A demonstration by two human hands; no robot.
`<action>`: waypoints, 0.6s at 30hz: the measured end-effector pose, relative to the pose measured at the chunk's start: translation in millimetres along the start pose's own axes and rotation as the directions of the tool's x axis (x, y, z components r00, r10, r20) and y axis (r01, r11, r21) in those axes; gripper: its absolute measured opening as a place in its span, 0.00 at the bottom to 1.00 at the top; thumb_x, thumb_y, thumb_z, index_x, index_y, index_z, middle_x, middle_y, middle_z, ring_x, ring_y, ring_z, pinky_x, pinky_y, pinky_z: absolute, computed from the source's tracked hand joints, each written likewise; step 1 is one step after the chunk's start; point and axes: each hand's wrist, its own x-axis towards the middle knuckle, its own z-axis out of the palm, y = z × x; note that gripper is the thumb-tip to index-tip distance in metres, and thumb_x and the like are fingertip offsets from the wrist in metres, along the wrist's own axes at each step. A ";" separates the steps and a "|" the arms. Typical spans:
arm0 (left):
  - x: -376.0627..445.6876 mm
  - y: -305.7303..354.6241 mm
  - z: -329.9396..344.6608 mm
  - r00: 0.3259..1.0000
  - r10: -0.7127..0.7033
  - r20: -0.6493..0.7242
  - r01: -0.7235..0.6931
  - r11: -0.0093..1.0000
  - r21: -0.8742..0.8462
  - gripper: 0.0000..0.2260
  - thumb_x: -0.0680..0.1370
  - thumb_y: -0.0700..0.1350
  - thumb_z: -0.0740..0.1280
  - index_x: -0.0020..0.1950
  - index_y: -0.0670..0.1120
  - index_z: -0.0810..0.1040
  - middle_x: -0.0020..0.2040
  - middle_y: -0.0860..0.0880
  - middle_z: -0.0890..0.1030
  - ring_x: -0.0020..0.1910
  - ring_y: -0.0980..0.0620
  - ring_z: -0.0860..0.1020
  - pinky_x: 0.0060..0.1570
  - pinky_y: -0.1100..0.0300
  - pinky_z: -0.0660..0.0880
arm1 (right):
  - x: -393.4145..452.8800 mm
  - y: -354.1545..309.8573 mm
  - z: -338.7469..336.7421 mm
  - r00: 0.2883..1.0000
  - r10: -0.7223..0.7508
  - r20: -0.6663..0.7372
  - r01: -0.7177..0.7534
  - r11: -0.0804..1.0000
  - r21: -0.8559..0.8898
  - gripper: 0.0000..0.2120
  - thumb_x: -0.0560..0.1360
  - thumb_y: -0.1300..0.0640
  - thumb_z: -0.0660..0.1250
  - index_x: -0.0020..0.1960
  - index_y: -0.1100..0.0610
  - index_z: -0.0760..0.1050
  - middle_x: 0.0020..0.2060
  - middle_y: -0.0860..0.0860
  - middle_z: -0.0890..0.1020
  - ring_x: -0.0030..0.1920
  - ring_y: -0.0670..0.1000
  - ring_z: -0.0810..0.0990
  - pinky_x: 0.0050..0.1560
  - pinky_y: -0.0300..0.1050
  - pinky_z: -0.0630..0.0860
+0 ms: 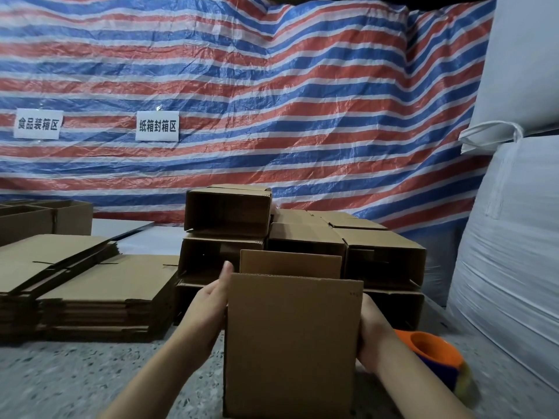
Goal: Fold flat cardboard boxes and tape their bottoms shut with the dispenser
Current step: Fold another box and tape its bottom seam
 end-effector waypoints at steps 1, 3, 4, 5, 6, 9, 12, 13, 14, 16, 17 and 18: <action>-0.4 1.2 -1.6 0.999 -0.005 0.042 0.004 1.000 0.010 0.34 0.72 0.70 0.52 0.55 0.46 0.83 0.49 0.43 0.86 0.49 0.44 0.84 0.53 0.47 0.77 | 0.0 -0.3 0.1 1.000 -0.006 0.014 0.006 1.000 -0.003 0.30 0.85 0.49 0.53 0.27 0.54 0.77 0.27 0.51 0.78 0.27 0.49 0.78 0.30 0.44 0.75; -3.4 5.0 -7.3 0.987 0.036 0.157 -0.039 0.999 0.017 0.38 0.73 0.71 0.47 0.63 0.45 0.79 0.57 0.42 0.84 0.58 0.42 0.81 0.63 0.40 0.73 | 0.9 0.2 -0.8 0.999 -0.017 0.034 0.017 1.000 0.007 0.30 0.85 0.50 0.53 0.27 0.54 0.77 0.27 0.51 0.78 0.27 0.49 0.78 0.30 0.43 0.76; -6.2 6.3 -10.8 0.977 0.063 0.203 -0.069 0.997 0.020 0.41 0.71 0.73 0.48 0.66 0.46 0.77 0.60 0.43 0.82 0.61 0.42 0.79 0.65 0.39 0.71 | 2.0 1.0 -1.1 0.999 -0.025 0.042 0.025 1.000 0.019 0.30 0.85 0.50 0.52 0.27 0.53 0.77 0.27 0.51 0.78 0.27 0.49 0.79 0.30 0.43 0.76; -7.9 6.1 -14.5 0.967 0.085 0.241 -0.095 0.995 0.029 0.43 0.68 0.77 0.51 0.68 0.46 0.76 0.62 0.44 0.82 0.62 0.44 0.79 0.65 0.40 0.71 | 3.3 2.5 -1.7 0.998 -0.036 0.045 0.035 0.999 0.028 0.30 0.85 0.50 0.52 0.28 0.53 0.78 0.27 0.51 0.79 0.27 0.49 0.79 0.30 0.43 0.76; -9.4 5.9 -17.4 0.957 0.101 0.271 -0.118 0.992 0.044 0.47 0.64 0.81 0.56 0.68 0.48 0.75 0.62 0.46 0.81 0.63 0.46 0.79 0.65 0.43 0.72 | 4.0 3.2 -2.0 0.998 -0.046 0.045 0.044 0.998 0.039 0.29 0.85 0.50 0.53 0.29 0.54 0.78 0.27 0.51 0.79 0.27 0.49 0.79 0.29 0.43 0.76; -11.1 6.3 -19.6 0.948 0.113 0.298 -0.144 0.986 0.084 0.45 0.56 0.81 0.66 0.63 0.53 0.78 0.60 0.51 0.83 0.61 0.51 0.80 0.62 0.49 0.73 | 5.4 2.2 -1.0 0.994 -0.096 0.050 0.093 0.994 0.056 0.17 0.83 0.52 0.57 0.40 0.57 0.76 0.30 0.52 0.81 0.30 0.50 0.81 0.31 0.45 0.77; -8.4 4.0 -17.3 0.959 0.120 0.258 -0.147 0.985 0.087 0.33 0.60 0.77 0.70 0.57 0.58 0.82 0.57 0.50 0.84 0.58 0.50 0.81 0.61 0.47 0.75 | 8.1 2.1 -2.0 0.989 -0.140 0.044 0.138 0.989 0.048 0.12 0.76 0.50 0.64 0.54 0.56 0.79 0.38 0.55 0.85 0.37 0.53 0.84 0.37 0.49 0.79; -8.1 3.9 -15.0 0.963 0.123 0.240 -0.143 0.987 0.068 0.28 0.64 0.75 0.69 0.55 0.60 0.83 0.56 0.50 0.84 0.57 0.49 0.82 0.60 0.48 0.76 | 8.9 1.5 -2.4 0.989 -0.147 0.033 0.146 0.988 0.046 0.13 0.78 0.50 0.64 0.58 0.55 0.79 0.41 0.56 0.86 0.39 0.54 0.85 0.38 0.50 0.80; -8.5 4.7 -12.4 0.968 0.124 0.216 -0.139 0.989 0.056 0.22 0.68 0.72 0.69 0.55 0.60 0.83 0.56 0.49 0.84 0.55 0.49 0.82 0.58 0.49 0.77 | 9.8 1.0 -2.4 0.988 -0.155 0.026 0.153 0.987 0.046 0.13 0.80 0.52 0.62 0.60 0.54 0.79 0.43 0.56 0.86 0.40 0.54 0.86 0.38 0.50 0.81; -7.1 5.1 -7.1 0.981 0.125 0.151 -0.137 0.988 0.068 0.18 0.73 0.64 0.66 0.54 0.55 0.83 0.53 0.46 0.84 0.53 0.47 0.83 0.54 0.51 0.77 | 11.8 -1.7 -2.7 0.987 -0.161 0.018 0.160 0.986 0.051 0.13 0.82 0.53 0.60 0.62 0.55 0.78 0.46 0.58 0.87 0.42 0.55 0.87 0.37 0.49 0.81; -6.2 4.2 -4.8 0.984 0.123 0.128 -0.132 0.989 0.069 0.18 0.74 0.62 0.65 0.54 0.52 0.83 0.52 0.44 0.83 0.51 0.46 0.82 0.52 0.52 0.76 | 12.3 -2.8 -2.6 0.987 -0.163 0.010 0.163 0.985 0.057 0.13 0.83 0.54 0.59 0.62 0.55 0.78 0.47 0.59 0.87 0.42 0.56 0.87 0.37 0.49 0.82; -5.8 3.5 -2.4 0.987 0.115 0.111 -0.122 0.991 0.058 0.19 0.74 0.61 0.65 0.55 0.48 0.82 0.53 0.42 0.82 0.50 0.45 0.82 0.51 0.52 0.75 | 12.9 -3.1 -2.8 0.986 -0.166 0.002 0.166 0.984 0.066 0.14 0.83 0.54 0.58 0.63 0.56 0.77 0.47 0.59 0.87 0.43 0.56 0.87 0.37 0.49 0.82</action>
